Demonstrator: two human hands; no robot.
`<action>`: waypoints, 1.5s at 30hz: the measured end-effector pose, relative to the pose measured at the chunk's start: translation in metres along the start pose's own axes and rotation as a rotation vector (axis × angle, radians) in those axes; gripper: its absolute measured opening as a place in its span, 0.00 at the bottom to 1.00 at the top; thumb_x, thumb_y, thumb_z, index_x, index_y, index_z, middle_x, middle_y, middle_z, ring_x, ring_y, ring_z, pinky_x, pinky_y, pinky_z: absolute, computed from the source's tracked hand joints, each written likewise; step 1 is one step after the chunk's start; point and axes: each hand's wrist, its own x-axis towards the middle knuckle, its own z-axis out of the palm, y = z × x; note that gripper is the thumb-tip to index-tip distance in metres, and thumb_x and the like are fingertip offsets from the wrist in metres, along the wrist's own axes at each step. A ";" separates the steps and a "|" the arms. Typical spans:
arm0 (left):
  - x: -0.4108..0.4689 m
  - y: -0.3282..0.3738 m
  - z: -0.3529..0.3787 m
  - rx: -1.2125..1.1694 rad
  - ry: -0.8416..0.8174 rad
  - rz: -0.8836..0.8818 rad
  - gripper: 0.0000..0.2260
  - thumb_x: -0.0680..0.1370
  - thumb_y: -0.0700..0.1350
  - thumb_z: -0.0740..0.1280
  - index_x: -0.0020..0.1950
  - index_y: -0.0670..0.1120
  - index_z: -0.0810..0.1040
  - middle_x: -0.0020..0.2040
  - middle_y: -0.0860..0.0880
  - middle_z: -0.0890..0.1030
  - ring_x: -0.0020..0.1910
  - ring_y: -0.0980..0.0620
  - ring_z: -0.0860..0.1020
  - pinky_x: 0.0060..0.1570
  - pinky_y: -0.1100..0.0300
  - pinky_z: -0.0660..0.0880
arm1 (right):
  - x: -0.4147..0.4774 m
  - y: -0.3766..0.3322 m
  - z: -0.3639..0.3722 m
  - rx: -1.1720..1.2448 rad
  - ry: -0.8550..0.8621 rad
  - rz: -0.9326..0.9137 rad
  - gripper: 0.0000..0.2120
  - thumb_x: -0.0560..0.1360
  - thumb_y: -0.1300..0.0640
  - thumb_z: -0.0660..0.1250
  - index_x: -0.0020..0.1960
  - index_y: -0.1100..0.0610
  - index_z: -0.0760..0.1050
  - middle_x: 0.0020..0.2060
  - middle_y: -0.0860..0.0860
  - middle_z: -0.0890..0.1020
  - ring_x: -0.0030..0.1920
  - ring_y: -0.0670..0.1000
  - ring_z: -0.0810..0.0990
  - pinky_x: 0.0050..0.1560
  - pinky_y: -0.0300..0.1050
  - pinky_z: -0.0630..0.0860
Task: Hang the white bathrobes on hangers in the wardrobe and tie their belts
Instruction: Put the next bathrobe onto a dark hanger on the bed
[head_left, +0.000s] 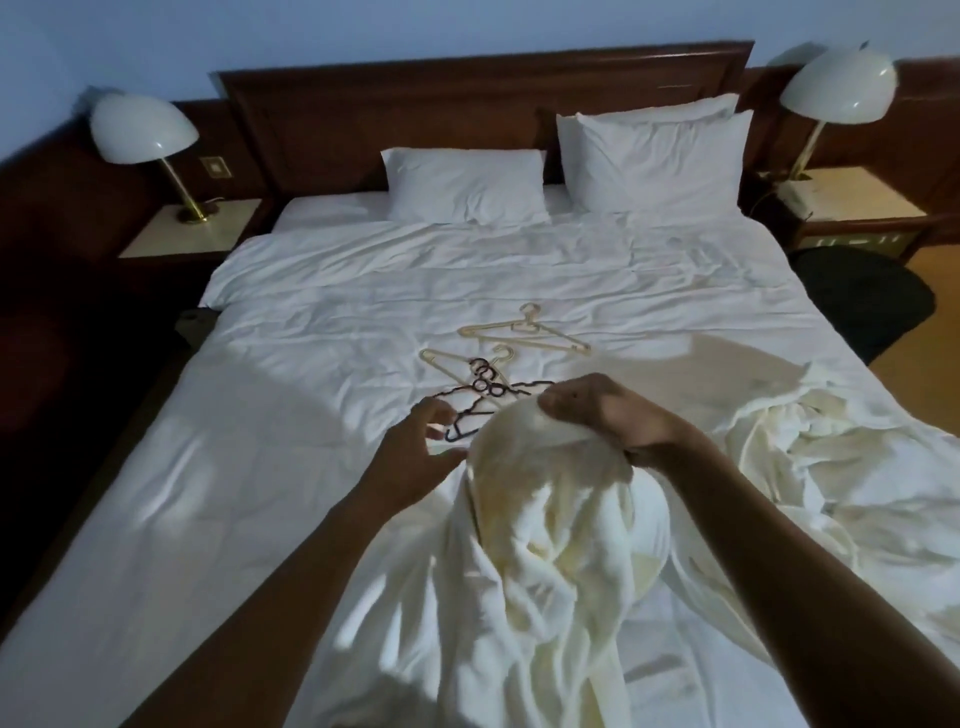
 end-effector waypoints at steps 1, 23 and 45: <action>0.005 0.011 0.008 -0.042 -0.017 0.023 0.18 0.71 0.48 0.78 0.58 0.55 0.77 0.54 0.59 0.81 0.52 0.62 0.80 0.50 0.66 0.76 | 0.006 0.001 0.004 -0.039 -0.061 -0.002 0.15 0.82 0.58 0.66 0.38 0.57 0.83 0.34 0.51 0.81 0.36 0.48 0.78 0.38 0.42 0.74; 0.068 -0.093 0.022 -0.075 0.006 -0.417 0.05 0.76 0.38 0.73 0.51 0.45 0.85 0.45 0.47 0.83 0.49 0.45 0.81 0.46 0.59 0.72 | 0.094 0.116 -0.013 -0.258 0.336 0.085 0.22 0.76 0.43 0.66 0.37 0.63 0.72 0.29 0.51 0.70 0.31 0.49 0.68 0.35 0.47 0.65; 0.229 -0.264 0.175 -0.728 -0.113 -0.828 0.06 0.82 0.46 0.69 0.52 0.46 0.86 0.48 0.45 0.87 0.47 0.47 0.85 0.47 0.56 0.81 | 0.334 0.327 -0.044 -0.915 0.173 0.285 0.21 0.78 0.58 0.63 0.70 0.56 0.70 0.61 0.60 0.78 0.63 0.63 0.76 0.62 0.54 0.75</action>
